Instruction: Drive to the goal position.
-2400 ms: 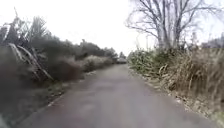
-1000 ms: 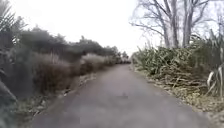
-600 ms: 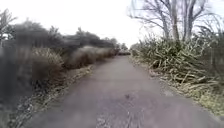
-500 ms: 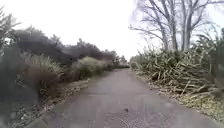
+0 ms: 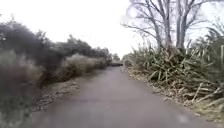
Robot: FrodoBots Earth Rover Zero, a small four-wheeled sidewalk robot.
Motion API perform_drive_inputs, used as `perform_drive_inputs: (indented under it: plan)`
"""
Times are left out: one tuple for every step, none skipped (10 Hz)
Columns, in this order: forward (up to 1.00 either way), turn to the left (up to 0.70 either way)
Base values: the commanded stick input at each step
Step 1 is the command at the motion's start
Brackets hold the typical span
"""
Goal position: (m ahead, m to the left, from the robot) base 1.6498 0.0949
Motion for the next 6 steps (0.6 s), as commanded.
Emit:
perform_drive_inputs:
  plan:
    - [1.0, 0.0]
    - [1.0, 0.0]
    - [1.0, 0.0]
    - [1.0, 0.0]
    - [1.0, 0.0]
    - [1.0, 0.0]
